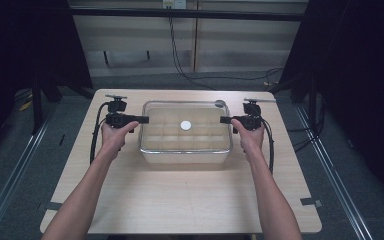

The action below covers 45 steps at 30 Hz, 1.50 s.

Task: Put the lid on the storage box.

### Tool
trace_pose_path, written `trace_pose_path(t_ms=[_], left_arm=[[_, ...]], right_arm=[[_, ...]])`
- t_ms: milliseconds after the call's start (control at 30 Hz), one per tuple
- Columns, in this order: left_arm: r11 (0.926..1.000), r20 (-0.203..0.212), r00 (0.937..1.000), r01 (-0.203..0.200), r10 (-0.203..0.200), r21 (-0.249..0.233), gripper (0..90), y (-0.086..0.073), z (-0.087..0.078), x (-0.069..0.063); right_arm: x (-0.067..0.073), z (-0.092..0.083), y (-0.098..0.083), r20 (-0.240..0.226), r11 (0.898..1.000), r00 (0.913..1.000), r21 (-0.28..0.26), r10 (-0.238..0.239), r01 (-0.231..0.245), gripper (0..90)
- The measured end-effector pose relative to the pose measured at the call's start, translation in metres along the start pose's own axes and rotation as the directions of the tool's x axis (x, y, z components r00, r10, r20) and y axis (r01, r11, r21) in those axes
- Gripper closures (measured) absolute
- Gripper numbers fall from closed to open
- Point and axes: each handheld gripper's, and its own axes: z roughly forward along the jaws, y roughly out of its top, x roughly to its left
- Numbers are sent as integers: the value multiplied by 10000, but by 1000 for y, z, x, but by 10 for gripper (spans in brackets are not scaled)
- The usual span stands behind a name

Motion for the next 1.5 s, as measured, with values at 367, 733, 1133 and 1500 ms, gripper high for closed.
trace_pose_path(t_ms=[367,733,1133,1500], left_arm=[[9995,139,9995,286,-288,167,590,-7,6,6],[9999,-183,9998,-55,57,96,579,-8,6,5],[9988,-523,9977,-431,442,220,604,-7,8,0],[9978,-424,9970,-633,641,192,613,-14,0,1]], right_arm=[[-4,7,-6,272,10000,9996,34,55,-56,553],[-2,5,-7,506,9998,9985,-33,-209,211,552],[-7,2,-13,118,9997,9999,-229,105,-102,579],[-4,-4,-16,158,9998,9997,-25,-201,201,538]])
